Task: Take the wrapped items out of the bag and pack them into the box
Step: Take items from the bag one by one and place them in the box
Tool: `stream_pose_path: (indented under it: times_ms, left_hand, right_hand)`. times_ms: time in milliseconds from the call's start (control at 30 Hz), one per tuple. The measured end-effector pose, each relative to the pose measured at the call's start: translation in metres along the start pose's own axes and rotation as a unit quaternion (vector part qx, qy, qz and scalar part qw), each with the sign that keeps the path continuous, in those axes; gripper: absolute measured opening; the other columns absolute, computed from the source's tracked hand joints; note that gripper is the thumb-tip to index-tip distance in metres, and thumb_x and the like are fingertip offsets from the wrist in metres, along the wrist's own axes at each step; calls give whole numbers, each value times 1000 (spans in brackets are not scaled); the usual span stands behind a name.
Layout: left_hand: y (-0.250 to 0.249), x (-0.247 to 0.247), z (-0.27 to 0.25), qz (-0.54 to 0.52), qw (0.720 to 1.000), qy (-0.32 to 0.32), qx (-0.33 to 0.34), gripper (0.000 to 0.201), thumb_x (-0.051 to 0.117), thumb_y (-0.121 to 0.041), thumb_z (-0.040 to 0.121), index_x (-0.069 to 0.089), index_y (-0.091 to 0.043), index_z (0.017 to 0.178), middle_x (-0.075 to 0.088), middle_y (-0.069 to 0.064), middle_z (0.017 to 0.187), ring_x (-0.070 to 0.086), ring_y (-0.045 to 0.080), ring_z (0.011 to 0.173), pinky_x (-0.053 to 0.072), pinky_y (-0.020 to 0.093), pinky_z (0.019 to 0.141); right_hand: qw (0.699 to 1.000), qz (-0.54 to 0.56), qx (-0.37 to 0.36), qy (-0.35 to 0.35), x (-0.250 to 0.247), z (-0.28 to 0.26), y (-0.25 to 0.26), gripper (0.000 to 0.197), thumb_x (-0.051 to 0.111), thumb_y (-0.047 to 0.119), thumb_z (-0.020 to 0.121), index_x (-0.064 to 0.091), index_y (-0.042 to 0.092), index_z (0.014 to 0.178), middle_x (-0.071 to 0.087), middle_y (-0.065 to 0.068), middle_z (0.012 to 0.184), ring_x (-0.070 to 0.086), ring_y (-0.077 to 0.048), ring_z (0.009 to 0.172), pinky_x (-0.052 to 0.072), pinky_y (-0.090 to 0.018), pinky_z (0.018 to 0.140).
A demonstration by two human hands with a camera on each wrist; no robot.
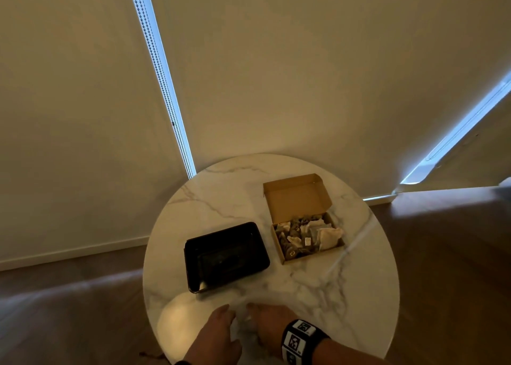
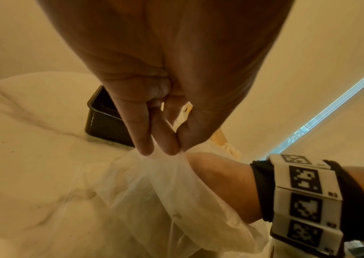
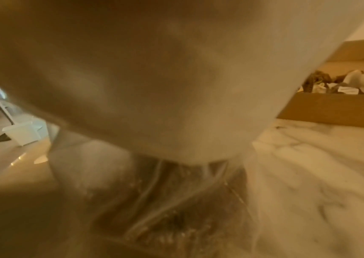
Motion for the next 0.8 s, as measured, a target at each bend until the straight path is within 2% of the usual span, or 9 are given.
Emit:
stream_pose_path:
  times_ms: [67,200,267,367,433,500,600,700,800]
  left_hand:
    - [2,0,0,3,1000,-2,1,83,52,-44,70,43,-33,153,33,-5,162,26,10,153,18,13,118]
    - [9,-2,-3,1,1000,-25,-12,87,52,-43,72,37,-27,156,30,-5,162,28,9,152,14,4,109]
    - [9,-5,-6,1,999,-45,-9,85,55,-40,77,33,-24,158,29,-3,163,27,10,153,11,3,106]
    - [10,-7,-6,14,998,-67,-1,76,61,-28,90,30,-25,159,28,-2,163,24,11,154,14,7,113]
    - [12,-7,-5,17,997,-72,8,75,61,-27,90,32,-23,158,29,-1,164,24,11,154,14,9,115]
    - [15,-6,-4,16,997,-72,8,74,61,-28,91,31,-21,158,28,-1,164,24,11,154,13,8,114]
    - [15,-6,-5,23,997,-71,1,76,62,-33,90,30,-19,158,27,1,164,23,12,155,10,4,107]
    - [17,-7,-8,33,997,-76,11,85,57,-46,84,24,-23,158,24,-2,165,21,9,155,7,1,101]
    - [13,-15,-12,33,994,-100,19,66,64,-37,96,34,-27,153,31,-4,160,29,8,150,14,0,101]
  right_hand:
    - [1000,2,0,-2,-1,-1,1,55,59,21,99,40,12,149,51,-16,146,53,-38,130,43,-46,110]
    - [1000,7,-16,-3,-3,-5,6,32,59,21,98,62,5,125,59,-21,130,58,-42,118,49,-47,104]
    - [1000,16,-20,-16,-5,-8,7,29,62,22,94,62,7,119,60,-20,127,59,-41,115,49,-44,99]
    - [998,43,-20,-35,-4,-9,4,31,65,30,92,57,13,115,60,-16,124,59,-39,113,49,-43,94]
    - [997,64,-16,-36,-3,-11,3,28,64,36,92,53,18,110,60,-12,119,59,-37,111,47,-39,90]
    - [996,84,-11,-28,-1,-12,0,21,64,35,92,48,23,100,59,-10,110,59,-35,107,42,-35,82]
    - [994,100,-14,-30,-3,-18,0,17,58,29,93,46,22,102,62,-13,112,60,-37,105,42,-35,81]
    - [989,135,-25,-53,-12,-26,4,23,55,39,94,45,26,110,65,-10,113,62,-35,105,50,-39,89]
    - [982,163,-51,-84,-27,-36,7,25,56,44,95,48,31,115,67,-4,114,63,-29,106,52,-39,92]
Point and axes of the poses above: each hand's wrist, its own z-axis towards the middle knuckle, its own x-axis out of the palm, y = z × x, the point moved 5 cm from there along z, towards the middle knuckle
